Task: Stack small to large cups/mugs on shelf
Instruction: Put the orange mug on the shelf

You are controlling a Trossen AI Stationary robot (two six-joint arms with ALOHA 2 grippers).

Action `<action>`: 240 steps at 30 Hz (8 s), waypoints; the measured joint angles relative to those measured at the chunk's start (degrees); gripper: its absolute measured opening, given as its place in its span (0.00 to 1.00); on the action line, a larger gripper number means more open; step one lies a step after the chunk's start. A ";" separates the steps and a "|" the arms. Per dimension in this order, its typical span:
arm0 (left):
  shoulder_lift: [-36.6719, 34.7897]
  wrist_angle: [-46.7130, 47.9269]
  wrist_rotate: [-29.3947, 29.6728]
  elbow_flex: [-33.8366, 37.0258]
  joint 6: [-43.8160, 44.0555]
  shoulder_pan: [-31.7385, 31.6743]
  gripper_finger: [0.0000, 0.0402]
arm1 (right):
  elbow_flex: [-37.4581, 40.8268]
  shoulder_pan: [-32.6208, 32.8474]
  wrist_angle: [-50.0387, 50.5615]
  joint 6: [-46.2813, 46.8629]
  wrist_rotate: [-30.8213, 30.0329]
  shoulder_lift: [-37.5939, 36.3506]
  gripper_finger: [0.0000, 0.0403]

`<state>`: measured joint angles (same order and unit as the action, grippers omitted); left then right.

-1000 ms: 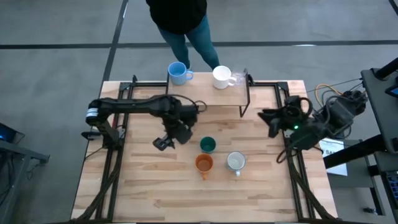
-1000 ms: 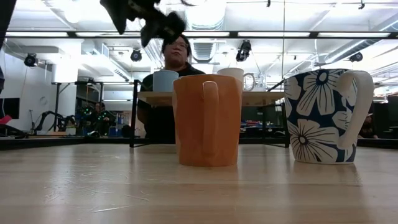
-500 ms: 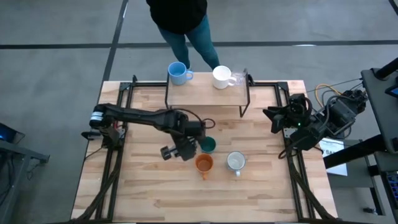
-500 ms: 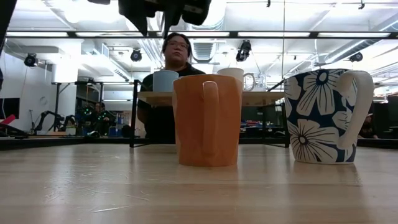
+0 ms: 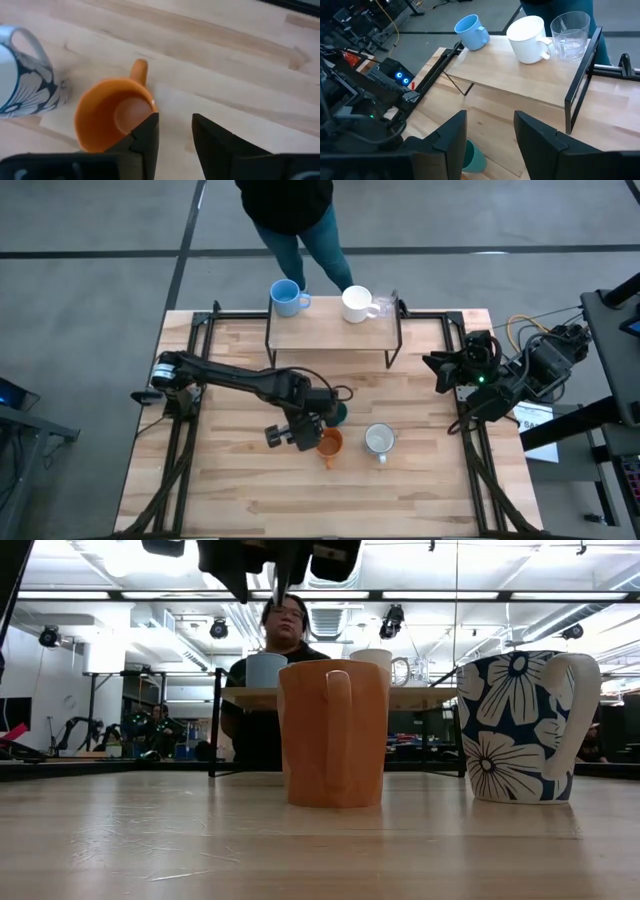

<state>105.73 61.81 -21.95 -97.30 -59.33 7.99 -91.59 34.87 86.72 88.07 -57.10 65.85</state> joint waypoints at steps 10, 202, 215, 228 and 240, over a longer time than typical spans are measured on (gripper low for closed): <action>3.17 -1.83 15.46 1.12 -7.19 0.81 0.26 | 0.00 0.00 0.00 -0.20 0.04 0.01 0.40; -7.41 28.16 17.29 -15.97 6.47 -39.91 0.00 | 4.76 0.00 -1.65 -7.15 -0.11 -2.83 0.34; -7.41 28.16 17.70 -15.75 6.38 -39.91 0.00 | 4.76 0.00 -1.69 -7.13 -0.09 -2.83 0.34; -5.47 28.17 18.06 -15.80 5.14 -39.91 0.00 | 4.76 0.00 -1.70 -7.13 -0.04 -2.83 0.34; -4.76 28.21 19.21 -16.30 4.55 -39.85 0.00 | 4.79 0.00 -1.70 -7.17 0.02 -2.83 0.34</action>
<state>100.97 90.02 -2.74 -113.60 -54.79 -31.86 -86.80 34.87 85.02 80.90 -57.08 63.02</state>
